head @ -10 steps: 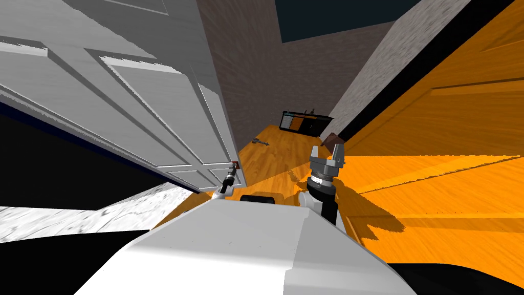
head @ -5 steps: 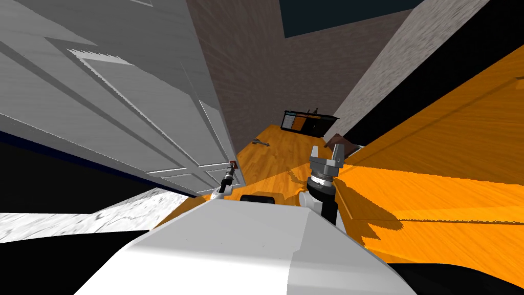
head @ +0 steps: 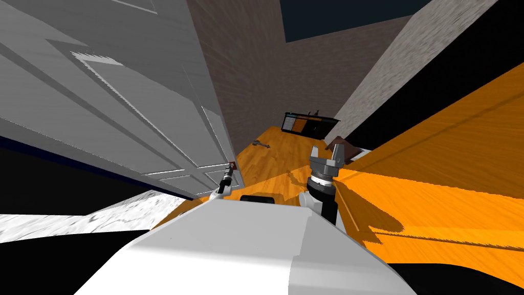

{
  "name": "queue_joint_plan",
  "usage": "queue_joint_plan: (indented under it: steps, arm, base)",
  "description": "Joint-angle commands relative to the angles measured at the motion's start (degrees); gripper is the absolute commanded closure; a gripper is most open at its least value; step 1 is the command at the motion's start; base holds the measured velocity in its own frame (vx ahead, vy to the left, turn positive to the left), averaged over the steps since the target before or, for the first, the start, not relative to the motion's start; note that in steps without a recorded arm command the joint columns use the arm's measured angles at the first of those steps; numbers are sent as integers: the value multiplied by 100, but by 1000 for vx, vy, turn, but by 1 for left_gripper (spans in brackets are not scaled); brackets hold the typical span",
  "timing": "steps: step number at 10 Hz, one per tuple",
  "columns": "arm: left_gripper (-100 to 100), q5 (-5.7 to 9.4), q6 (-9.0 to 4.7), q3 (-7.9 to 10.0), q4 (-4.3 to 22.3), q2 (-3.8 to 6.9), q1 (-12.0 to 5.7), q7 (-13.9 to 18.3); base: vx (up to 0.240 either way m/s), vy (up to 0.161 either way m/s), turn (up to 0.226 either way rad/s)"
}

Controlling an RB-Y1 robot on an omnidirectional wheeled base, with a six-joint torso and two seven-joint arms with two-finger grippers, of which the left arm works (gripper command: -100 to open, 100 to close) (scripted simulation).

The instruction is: Push the door open

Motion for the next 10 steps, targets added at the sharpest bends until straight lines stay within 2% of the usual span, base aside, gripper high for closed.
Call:
queue_joint_plan:
  steps: [1, 4, 5, 6, 10]
  arm:
    - [100, 104, -23, 172, 15, 105, -47, -57]
    - [100, 228, -1, 359, 21, 130, -45, -132]
    - [100, 228, -1, 359, 21, 130, -45, -132]
    - [100, 308, 13, 479, 25, 143, -44, -179]
    - [100, 448, 38, 691, 33, 157, -42, -264]
  base:
    - [220, -59, 86]
    - [226, -47, 73]
    - [125, -19, 32]
    - [178, -20, 44]
    - [206, -54, 69]
